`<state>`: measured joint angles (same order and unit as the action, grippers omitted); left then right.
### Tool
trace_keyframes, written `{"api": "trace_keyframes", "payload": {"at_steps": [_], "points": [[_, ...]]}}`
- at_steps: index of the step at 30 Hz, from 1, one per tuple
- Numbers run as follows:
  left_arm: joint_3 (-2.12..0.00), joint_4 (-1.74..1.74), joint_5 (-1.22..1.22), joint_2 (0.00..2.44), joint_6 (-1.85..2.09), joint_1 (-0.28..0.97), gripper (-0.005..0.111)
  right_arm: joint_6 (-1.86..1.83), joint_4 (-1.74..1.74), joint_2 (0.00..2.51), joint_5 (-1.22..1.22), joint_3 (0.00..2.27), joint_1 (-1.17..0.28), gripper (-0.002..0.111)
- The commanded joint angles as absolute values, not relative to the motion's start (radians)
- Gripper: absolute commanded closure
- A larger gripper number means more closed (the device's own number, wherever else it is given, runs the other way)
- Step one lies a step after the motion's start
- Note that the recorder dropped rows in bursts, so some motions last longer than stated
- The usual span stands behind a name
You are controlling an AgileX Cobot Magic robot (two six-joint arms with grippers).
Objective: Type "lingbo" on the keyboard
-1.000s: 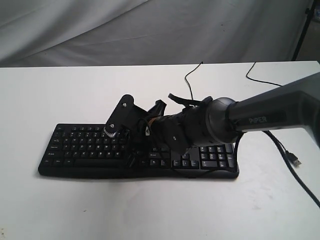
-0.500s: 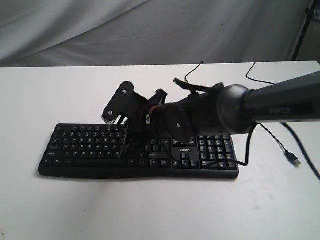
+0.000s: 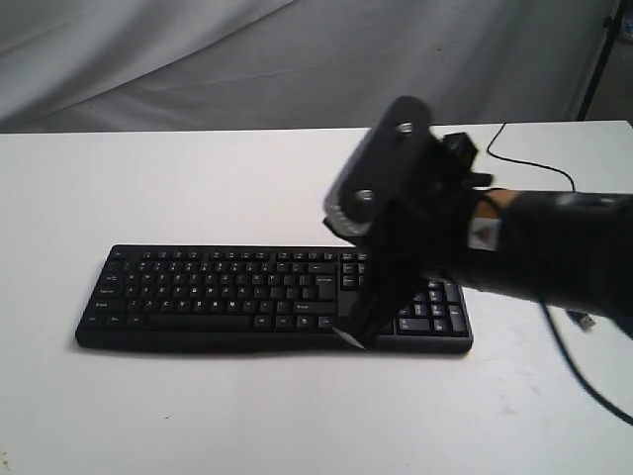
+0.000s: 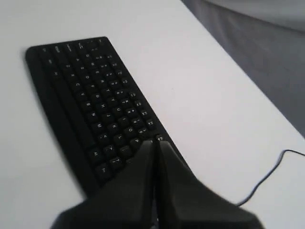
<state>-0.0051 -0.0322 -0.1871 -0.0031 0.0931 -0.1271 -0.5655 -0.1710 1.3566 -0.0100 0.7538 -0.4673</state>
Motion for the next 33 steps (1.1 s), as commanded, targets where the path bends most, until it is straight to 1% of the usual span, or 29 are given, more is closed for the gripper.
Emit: {"api": "trace_keyframes", "payload": {"at_steps": [1, 7, 11, 21, 24, 26, 33], "points": [[0.0, -0.032, -0.183, 0.0, 0.09, -0.123, 0.106, -0.568, -0.182, 1.106, -0.012, 0.627, -0.469, 0.108], [0.0, -0.032, -0.183, 0.0, 0.09, -0.123, 0.106, -0.568, -0.166, 0.852, -0.012, 0.534, -0.467, 0.108], [0.0, -0.032, -0.183, 0.0, 0.09, -0.123, 0.106, -0.568, -0.191, 0.725, -0.012, 0.473, -0.467, 0.108], [0.0, -0.032, -0.183, 0.0, 0.09, -0.123, 0.106, -0.568, -0.193, 0.54, -0.047, 0.411, -0.459, 0.108], [0.0, -0.032, -0.183, 0.0, 0.09, -0.123, 0.106, -0.568, -0.193, 0.484, -0.058, 0.392, -0.412, 0.108], [0.0, -0.032, -0.183, 0.0, 0.09, -0.123, 0.106, -0.568, -0.193, 0.448, -0.083, 0.374, -0.354, 0.108], [0.0, -0.032, -0.183, 0.0, 0.09, -0.123, 0.106, -0.568, -0.193, 0.3, -0.202, 0.307, -0.086, 0.108]]}}
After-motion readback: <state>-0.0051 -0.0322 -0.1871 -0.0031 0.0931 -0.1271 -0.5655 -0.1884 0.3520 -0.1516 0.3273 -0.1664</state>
